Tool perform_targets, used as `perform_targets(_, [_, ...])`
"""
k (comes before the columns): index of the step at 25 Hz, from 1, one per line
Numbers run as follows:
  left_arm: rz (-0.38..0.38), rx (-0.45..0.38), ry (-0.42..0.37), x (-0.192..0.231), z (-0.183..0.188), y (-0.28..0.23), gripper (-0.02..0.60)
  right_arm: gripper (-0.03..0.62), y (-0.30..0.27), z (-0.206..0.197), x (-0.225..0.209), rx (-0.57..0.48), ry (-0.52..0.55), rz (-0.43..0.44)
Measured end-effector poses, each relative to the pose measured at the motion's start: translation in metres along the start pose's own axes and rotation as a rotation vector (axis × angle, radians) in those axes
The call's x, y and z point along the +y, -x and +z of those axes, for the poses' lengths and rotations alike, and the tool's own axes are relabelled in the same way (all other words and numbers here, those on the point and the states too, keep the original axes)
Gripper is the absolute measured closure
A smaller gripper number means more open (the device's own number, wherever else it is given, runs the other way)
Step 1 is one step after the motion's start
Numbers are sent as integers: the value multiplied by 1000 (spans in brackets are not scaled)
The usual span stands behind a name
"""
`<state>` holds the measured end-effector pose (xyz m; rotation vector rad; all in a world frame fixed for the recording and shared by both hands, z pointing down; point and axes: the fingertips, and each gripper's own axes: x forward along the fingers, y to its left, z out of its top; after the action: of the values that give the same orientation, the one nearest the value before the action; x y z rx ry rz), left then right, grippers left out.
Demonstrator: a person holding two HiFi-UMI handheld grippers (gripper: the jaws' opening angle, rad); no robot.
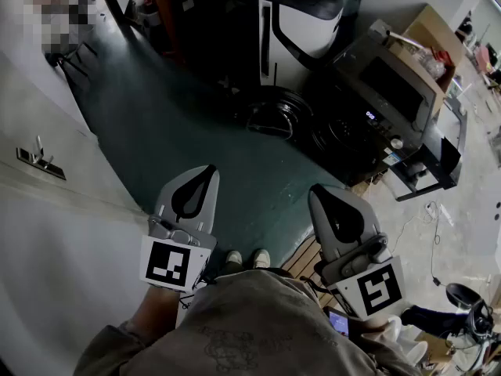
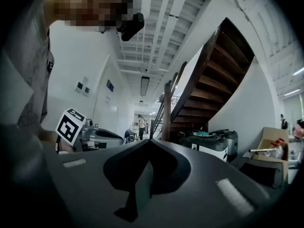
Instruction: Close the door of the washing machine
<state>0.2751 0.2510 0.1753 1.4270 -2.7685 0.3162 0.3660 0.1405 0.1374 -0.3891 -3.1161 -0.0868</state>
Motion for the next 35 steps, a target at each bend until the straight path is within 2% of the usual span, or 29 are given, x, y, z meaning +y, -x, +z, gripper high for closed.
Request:
perform_targets(3, [2,-4,1,-7,1,5,581,568,10,-10,1,36,18,2])
perform_targets(7, [21,15,39,-13,-3,14,581,566,17,-9,-1,10,-40,12])
perform_targets(11, [9,8,24,-23,-2,13,581,566,22,-8,-3,-7,-50,14])
perform_targets(17, [21,8,14,-25,1,14,581,566,23,-15,-5,24,-43,22])
perform_targets(22, [33,13,4,-30,-2,16,581,566,28,-23,-15,32,-53,-23])
perform_targets(23, [35,14,0,-31,-3,16,581,550,29,-25,-18,33,-57,-36])
perform_targets(25, [38,15,-2,-33,-4,16,581,441,29,-27,-24,39,-64,-51])
perform_targets(26, [40,17,-2,-33,-5,16,581,408,29,-27,-25,42,-66,-57])
perform_targets(35, [58,25,-3,-11,-15,16,581,402,5,-32,-26,67,-51,-59])
